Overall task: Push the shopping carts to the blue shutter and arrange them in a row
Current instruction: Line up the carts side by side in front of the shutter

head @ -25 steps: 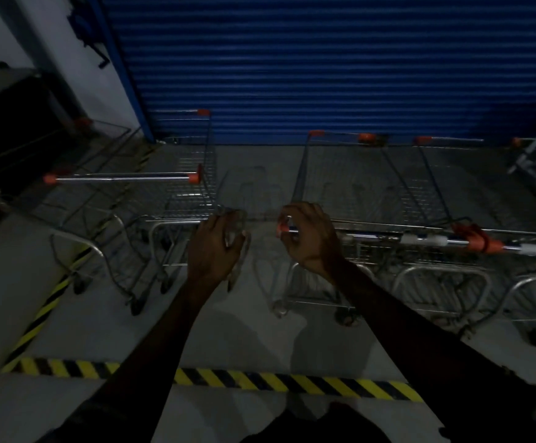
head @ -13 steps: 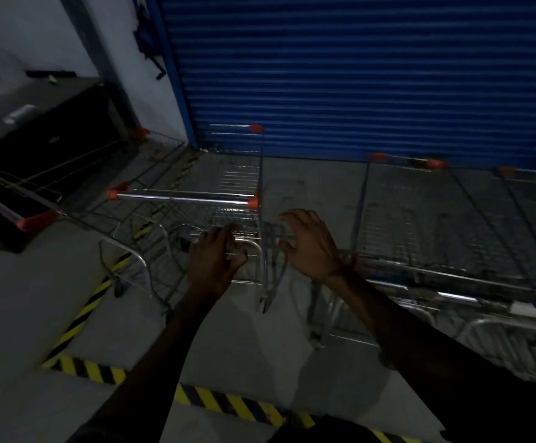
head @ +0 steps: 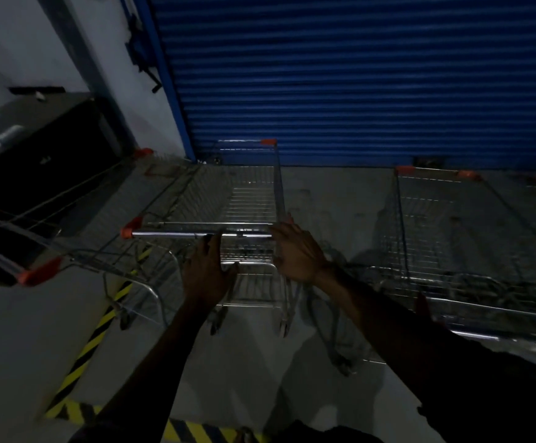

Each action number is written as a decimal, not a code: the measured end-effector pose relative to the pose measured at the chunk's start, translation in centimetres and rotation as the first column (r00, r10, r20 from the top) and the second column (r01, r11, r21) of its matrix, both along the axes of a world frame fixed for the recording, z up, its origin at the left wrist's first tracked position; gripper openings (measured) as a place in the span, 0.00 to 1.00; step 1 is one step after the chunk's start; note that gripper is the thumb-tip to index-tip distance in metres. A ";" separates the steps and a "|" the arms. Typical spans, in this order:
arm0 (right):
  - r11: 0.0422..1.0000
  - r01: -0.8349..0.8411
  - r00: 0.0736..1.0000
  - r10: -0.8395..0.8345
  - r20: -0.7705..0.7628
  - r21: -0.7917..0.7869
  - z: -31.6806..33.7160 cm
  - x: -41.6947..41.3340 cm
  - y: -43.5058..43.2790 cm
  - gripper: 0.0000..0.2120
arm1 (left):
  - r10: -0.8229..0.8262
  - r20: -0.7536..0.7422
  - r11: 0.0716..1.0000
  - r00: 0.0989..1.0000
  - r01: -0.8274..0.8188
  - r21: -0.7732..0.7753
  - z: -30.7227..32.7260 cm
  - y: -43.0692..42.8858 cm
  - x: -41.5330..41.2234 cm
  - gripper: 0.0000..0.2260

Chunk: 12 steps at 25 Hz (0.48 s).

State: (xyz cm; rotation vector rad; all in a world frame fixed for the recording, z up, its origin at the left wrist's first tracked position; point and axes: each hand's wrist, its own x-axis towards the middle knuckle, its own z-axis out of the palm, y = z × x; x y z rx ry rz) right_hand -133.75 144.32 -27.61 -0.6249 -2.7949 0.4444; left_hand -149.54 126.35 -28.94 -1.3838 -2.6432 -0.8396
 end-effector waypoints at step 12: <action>0.968 0.085 0.996 -0.085 -0.012 0.236 -3.4 -3.6 0.1 0.37 | -0.239 -0.138 0.951 0.961 0.203 -0.234 -4.8 1.6 -9.4 0.40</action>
